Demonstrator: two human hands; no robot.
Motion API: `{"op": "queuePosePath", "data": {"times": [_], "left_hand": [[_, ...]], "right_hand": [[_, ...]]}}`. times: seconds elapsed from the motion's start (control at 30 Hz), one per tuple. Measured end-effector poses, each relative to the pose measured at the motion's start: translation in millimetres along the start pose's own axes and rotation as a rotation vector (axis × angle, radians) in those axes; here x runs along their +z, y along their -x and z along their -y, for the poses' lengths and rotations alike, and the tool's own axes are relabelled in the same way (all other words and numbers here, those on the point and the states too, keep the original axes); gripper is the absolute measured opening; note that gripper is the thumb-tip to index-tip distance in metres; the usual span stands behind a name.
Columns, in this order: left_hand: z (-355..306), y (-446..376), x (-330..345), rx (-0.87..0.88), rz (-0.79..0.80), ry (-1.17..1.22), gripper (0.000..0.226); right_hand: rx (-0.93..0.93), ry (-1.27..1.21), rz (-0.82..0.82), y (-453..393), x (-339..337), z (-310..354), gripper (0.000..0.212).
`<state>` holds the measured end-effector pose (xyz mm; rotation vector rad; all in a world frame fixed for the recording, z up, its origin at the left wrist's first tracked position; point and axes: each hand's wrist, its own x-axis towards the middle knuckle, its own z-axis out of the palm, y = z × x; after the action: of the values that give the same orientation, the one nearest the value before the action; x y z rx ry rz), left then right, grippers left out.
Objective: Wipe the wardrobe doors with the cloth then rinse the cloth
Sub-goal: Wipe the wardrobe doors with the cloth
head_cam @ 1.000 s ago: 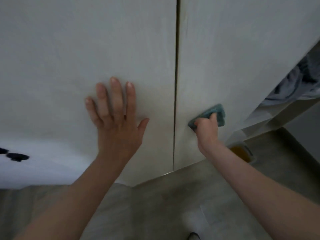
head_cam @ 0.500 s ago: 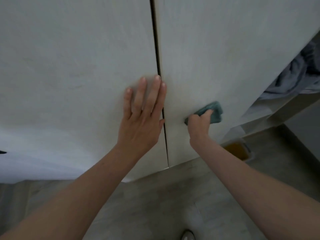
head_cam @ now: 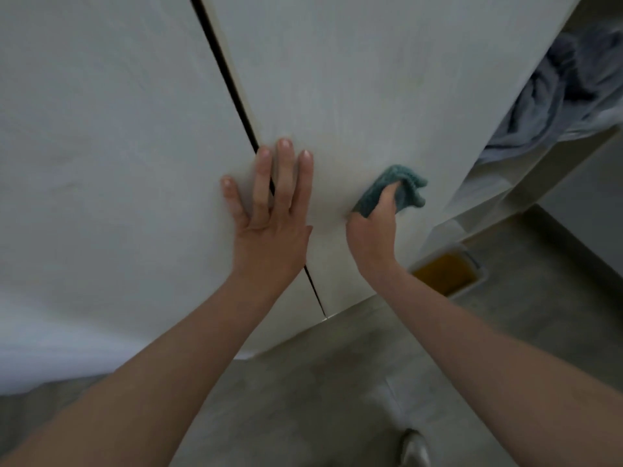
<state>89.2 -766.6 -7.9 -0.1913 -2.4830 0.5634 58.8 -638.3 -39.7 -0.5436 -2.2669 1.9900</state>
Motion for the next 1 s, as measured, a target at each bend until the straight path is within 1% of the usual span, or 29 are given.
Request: {"op": "queuePosePath", "data": {"times": [0.07,0.13,0.2,0.3,0.33,0.43,0.5,0.53,0.67,0.7,0.8,0.87,0.9,1.0], "left_hand": [[-3.6,-1.7,3.6,-0.031,-0.014,-0.001,0.100],[-11.4,-3.7,2.6,-0.061,0.015,-0.024,0.100],[-22.7,-3.4,0.9,-0.089,0.069,-0.032,0.104],[-40.6,-9.8,-3.1,-0.166,0.130,-0.037,0.111],[-47.2,-11.6,-6.8,-0.202,0.147,-0.034,0.111],[-70.2,-17.6,-9.3,-0.279,0.198,-0.008,0.110],[-85.4,-16.5,-9.6,-0.248,0.234,0.040,0.111],[-89.3,-13.7,-7.4,-0.220,0.246,0.055,0.111],[-96.7,-2.9,9.0,-0.157,0.239,0.043,0.111],[-97.0,-1.2,11.7,-0.152,0.229,0.047,0.109],[-102.5,16.2,31.0,-0.099,0.210,0.025,0.108],[-103.1,32.4,46.9,-0.079,0.208,-0.003,0.108],[-102.6,40.4,56.4,-0.081,0.198,-0.016,0.109],[-102.5,58.7,78.0,-0.096,0.181,-0.026,0.111]], "right_hand": [[-0.089,-0.022,-0.002,-3.0,-11.1,4.3,0.085],[-0.082,-0.067,-0.040,-20.2,-18.4,-1.6,0.085],[0.019,-0.090,-0.085,-43.4,-26.8,-16.1,0.086],[0.158,-0.069,-0.016,-69.3,-47.1,-39.2,0.089],[0.148,-0.083,0.004,-71.0,-54.9,-43.1,0.090],[-0.024,-0.082,0.031,-74.4,-76.0,-42.6,0.089],[-0.060,-0.054,0.031,-82.4,-81.1,-51.1,0.087],[-0.049,-0.039,0.024,-86.0,-81.1,-57.9,0.086],[0.061,-0.077,0.021,-99.5,-83.4,-92.7,0.087],[0.045,-0.088,0.021,-98.7,-84.2,-95.4,0.087],[-0.139,-0.069,0.043,-87.6,-74.5,-105.9,0.087],[-0.234,-0.063,-0.015,-82.8,-62.2,-122.0,0.090],[-0.252,-0.068,-0.051,-84.3,-55.9,-135.8,0.090],[-0.157,-0.098,-0.082,-92.9,-47.6,-169.1,0.084]]}}
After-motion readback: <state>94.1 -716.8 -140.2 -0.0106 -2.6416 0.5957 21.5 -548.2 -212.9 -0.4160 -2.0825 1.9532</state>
